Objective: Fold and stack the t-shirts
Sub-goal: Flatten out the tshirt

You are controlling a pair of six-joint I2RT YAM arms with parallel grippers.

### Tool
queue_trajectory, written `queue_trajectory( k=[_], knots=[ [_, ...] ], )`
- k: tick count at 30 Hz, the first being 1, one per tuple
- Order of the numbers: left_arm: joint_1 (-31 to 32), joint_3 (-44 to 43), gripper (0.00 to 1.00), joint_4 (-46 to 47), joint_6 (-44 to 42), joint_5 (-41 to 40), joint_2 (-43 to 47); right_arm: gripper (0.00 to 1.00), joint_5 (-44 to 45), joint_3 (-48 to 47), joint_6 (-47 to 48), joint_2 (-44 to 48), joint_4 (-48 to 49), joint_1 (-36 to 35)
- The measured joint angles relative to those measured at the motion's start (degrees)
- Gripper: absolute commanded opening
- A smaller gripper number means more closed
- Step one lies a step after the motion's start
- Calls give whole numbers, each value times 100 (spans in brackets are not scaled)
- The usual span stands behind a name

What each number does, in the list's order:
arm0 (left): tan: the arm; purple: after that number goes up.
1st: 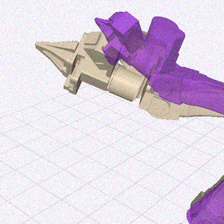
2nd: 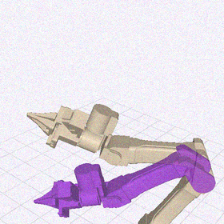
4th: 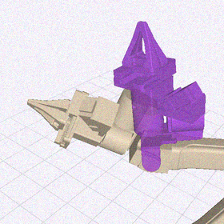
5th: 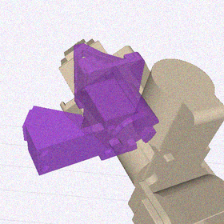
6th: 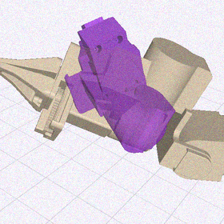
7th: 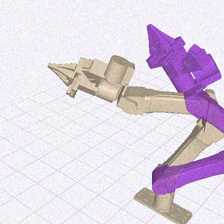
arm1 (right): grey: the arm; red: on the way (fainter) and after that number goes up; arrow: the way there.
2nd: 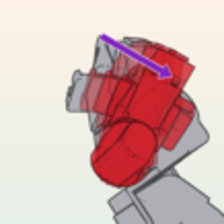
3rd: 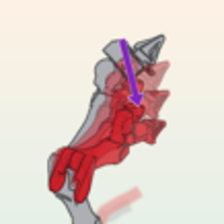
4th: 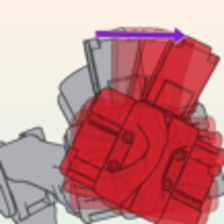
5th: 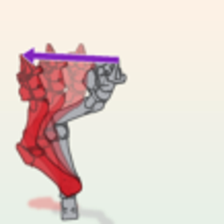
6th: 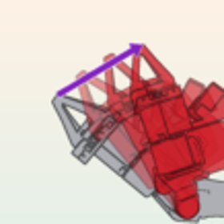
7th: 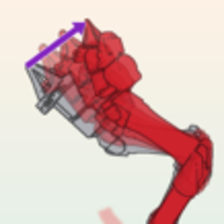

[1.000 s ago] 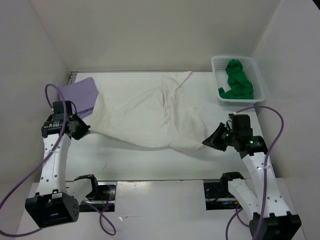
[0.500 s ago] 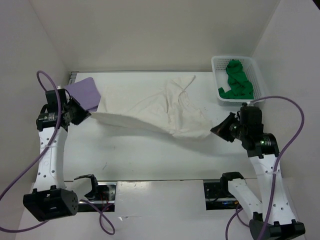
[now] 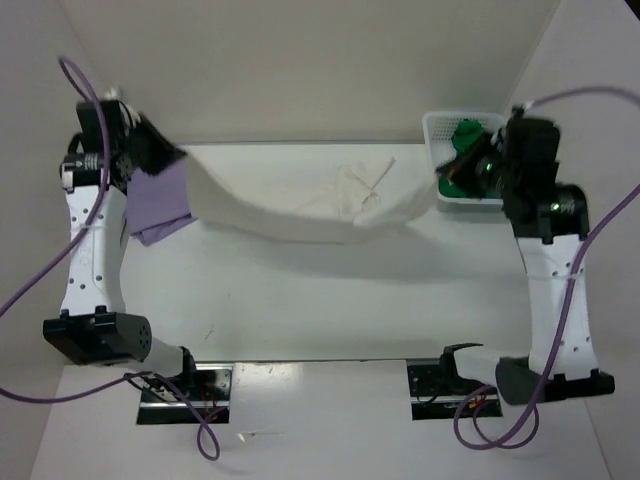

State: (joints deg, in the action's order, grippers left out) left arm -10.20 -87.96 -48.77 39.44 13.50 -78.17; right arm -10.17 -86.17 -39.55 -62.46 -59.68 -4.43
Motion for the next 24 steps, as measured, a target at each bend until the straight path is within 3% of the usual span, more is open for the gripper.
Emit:
queue_trajectory(
  k=[5,8,15,20,24],
  knots=[
    [243,-3672,0,452,138,15,-964,0,1215,-4725,570,-1875,315,-654],
    [240,-4791,0,525,284,-94,-859,0,1478,-6063,756,-2092,581,-911],
    [240,-5648,0,345,299,-798,-254,0,1836,-6625,887,-1478,658,-920],
    [240,-5493,0,328,291,-1043,-127,0,1952,-6679,1012,-1388,730,-920],
    [243,-4935,0,396,260,-1139,-466,0,2041,-6398,1325,-1840,1132,-920]
  ],
)
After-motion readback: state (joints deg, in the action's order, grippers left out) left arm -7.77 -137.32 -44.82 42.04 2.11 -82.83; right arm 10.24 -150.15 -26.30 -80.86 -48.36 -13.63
